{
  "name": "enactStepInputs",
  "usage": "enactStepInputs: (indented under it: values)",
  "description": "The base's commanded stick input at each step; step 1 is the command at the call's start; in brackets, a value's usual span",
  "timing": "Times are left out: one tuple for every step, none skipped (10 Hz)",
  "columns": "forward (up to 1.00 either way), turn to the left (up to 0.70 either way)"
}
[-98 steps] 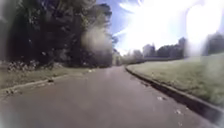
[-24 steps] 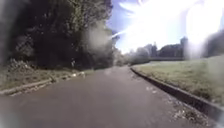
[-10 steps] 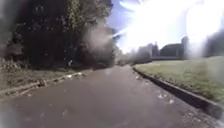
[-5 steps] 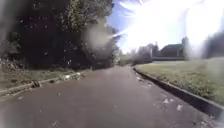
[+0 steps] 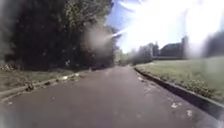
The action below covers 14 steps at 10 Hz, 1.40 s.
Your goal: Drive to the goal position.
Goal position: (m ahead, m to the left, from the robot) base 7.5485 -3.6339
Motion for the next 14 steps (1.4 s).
enactStepInputs:
  values:
    - [0.45,0.0]
    - [0.45,0.0]
    - [0.45,0.0]
    - [0.45,0.0]
    - [0.45,0.0]
    - [0.45,0.0]
    - [0.45,0.0]
    - [0.45,0.0]
    - [0.45,0.0]
    - [0.45,0.0]
    - [0.45,0.0]
    - [0.45,0.0]
    - [0.45,0.0]
    - [0.45,0.0]
